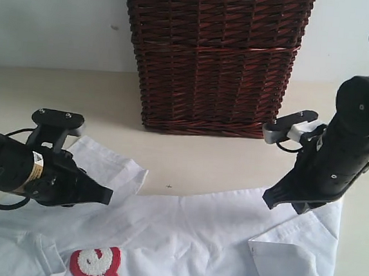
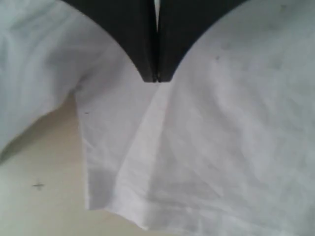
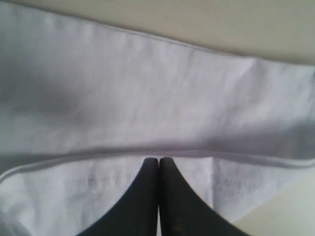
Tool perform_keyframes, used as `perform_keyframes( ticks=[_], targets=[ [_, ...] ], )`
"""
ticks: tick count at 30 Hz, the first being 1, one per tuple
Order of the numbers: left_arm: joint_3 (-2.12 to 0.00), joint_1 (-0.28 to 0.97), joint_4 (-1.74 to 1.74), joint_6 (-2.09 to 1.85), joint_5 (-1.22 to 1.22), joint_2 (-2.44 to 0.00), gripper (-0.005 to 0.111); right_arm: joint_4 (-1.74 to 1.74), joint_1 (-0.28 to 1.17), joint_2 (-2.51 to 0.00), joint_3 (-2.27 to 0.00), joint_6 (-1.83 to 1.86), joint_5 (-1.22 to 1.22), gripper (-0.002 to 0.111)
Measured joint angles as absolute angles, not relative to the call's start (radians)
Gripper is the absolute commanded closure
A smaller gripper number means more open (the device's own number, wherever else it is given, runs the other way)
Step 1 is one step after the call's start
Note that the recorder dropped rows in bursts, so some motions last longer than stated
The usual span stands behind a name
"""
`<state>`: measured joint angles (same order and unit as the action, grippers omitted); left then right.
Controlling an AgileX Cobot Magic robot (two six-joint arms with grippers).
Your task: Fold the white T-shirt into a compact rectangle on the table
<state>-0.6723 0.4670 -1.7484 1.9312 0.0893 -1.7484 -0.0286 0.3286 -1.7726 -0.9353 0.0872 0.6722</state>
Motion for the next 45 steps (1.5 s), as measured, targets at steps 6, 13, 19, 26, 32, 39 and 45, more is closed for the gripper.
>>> perform_keyframes(
  ticks=[6,13,19,26,32,39,45],
  targets=[
    [-0.742,0.345,-1.745,1.914,0.15,-1.873,0.107,-0.068,0.329,-1.821,-0.935,0.084,0.592,0.108],
    [-0.863,0.275,-1.74,1.891,0.227,-1.95,0.107,-0.078,0.329,-1.741,-0.98,0.081,0.547,0.108],
    [-1.001,0.23,-1.744,1.885,0.21,-2.009,0.107,-0.092,0.329,-1.664,-0.993,0.078,0.522,0.108],
    [-1.165,0.149,-1.744,1.885,0.342,-2.042,0.107,-0.103,0.329,-1.656,-0.993,0.084,0.522,0.108],
    [-1.082,0.125,-1.742,1.81,0.689,-1.97,0.107,-0.137,0.329,-1.651,-0.993,0.098,0.528,0.108],
    [-0.87,0.28,-1.748,1.713,0.593,-1.911,0.107,-0.148,0.329,-1.6,-0.993,0.098,0.522,0.108],
    [-0.807,0.447,-1.752,1.737,0.338,-1.91,0.107,-0.148,0.329,-1.58,-0.993,0.098,0.517,0.108]
  ],
)
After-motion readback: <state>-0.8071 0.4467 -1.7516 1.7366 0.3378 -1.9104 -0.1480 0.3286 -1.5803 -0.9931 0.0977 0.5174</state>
